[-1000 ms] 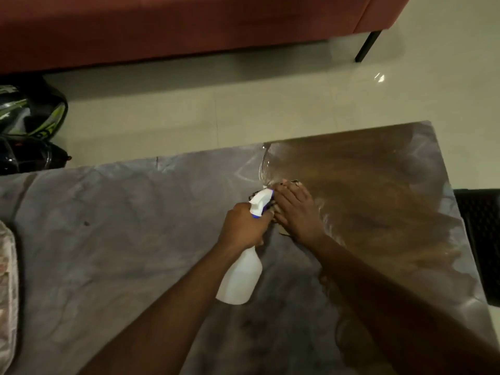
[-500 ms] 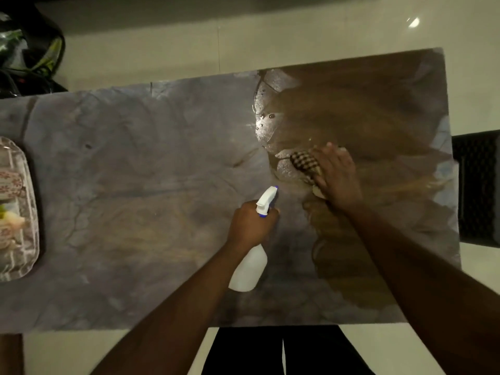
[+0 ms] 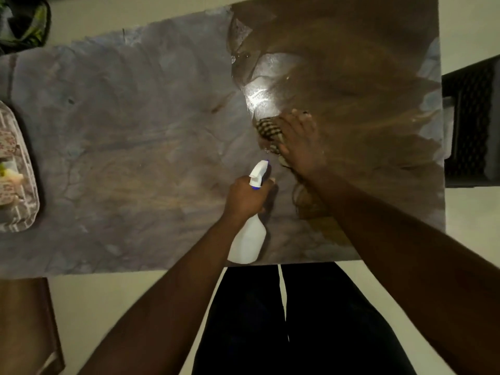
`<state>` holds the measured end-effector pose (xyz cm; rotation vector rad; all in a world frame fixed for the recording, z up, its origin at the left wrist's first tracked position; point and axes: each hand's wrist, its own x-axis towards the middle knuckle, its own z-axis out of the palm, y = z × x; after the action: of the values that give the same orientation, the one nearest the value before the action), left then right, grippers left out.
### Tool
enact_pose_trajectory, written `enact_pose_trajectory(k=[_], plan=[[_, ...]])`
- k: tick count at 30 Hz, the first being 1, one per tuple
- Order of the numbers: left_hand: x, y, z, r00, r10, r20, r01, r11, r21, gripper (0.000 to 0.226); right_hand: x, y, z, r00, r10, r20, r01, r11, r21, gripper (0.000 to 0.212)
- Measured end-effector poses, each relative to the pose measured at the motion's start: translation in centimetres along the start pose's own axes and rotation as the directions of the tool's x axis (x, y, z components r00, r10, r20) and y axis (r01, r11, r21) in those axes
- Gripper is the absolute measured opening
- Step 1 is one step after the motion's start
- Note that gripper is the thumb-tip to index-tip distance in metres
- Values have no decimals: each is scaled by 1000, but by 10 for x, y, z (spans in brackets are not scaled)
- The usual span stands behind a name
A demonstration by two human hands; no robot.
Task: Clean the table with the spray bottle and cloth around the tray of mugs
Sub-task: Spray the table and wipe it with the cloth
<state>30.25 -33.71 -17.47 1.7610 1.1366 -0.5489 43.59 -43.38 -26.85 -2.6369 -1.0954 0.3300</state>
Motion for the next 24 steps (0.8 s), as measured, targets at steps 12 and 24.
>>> enact_pose_trajectory(k=[12,24], plan=[[-41,-55,34,994,-46,-98,45,999,-8,29,-82,-18,30,993,-118,3,118,989,-87,50],[-67,-118,26,999,-48,-9,47,998,-35,32,-141,-60,46,991,102,-83,-103,995,-16,51]])
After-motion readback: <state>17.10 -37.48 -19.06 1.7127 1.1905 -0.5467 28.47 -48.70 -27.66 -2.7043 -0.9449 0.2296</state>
